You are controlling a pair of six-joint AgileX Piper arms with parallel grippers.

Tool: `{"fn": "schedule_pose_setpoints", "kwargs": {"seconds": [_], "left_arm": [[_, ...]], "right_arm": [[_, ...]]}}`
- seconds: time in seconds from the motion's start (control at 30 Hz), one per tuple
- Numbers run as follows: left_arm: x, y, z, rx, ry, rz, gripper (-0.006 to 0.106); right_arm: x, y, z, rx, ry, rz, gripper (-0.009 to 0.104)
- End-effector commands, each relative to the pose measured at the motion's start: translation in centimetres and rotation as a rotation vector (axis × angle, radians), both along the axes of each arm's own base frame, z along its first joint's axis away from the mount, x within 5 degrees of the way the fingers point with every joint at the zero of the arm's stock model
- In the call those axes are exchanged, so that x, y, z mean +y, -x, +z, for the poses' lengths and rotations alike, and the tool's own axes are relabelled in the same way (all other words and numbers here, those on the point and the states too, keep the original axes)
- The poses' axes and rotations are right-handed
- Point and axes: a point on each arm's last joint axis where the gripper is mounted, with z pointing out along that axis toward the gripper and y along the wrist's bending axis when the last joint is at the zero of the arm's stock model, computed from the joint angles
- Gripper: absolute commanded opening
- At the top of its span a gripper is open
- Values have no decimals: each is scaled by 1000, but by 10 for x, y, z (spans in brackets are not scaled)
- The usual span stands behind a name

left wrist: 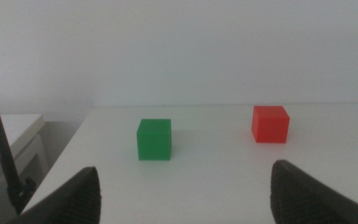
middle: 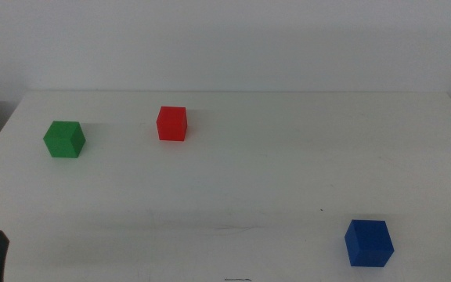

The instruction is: Stack red cubes first, then green, then blue cubes in a specific spot.

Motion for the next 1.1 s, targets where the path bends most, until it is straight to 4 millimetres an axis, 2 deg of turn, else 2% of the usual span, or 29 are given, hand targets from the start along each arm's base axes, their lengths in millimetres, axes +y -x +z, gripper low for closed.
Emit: {"fn": "schedule_pose_setpoints", "kwargs": {"seconds": [0.0, 0.1, 0.2, 0.33, 0.43, 0.5, 0.6, 0.73, 0.9, 1.07], "left_arm": [[0, 3, 16, -104, 9, 0, 93], [0, 4, 34, -1, 8, 1, 93], [0, -4, 68, 197, 10, -2, 93], [-1, -26, 110, 489, 7, -4, 93], [-2, -44, 133, 667, 5, -5, 93], [-2, -61, 144, 744, 8, -8, 93], [-3, -81, 162, 760, 8, -8, 93], [-3, -103, 170, 769, 5, -5, 93], [-4, -127, 165, 766, 22, -13, 93], [-18, -164, 170, 847, 67, -76, 93]], "right_arm": [[0, 1, 15, -115, 25, -1, 94], [0, 1, 15, -115, 25, -1, 94], [0, 1, 15, -115, 25, -1, 94], [0, 1, 15, -115, 25, -1, 94], [0, 1, 15, -115, 25, -1, 94], [0, 1, 15, -115, 25, -1, 94], [0, 1, 15, -115, 25, -1, 94], [0, 1, 15, -115, 25, -1, 94], [0, 1, 15, -115, 25, -1, 94], [0, 1, 15, -115, 25, -1, 94]]}}
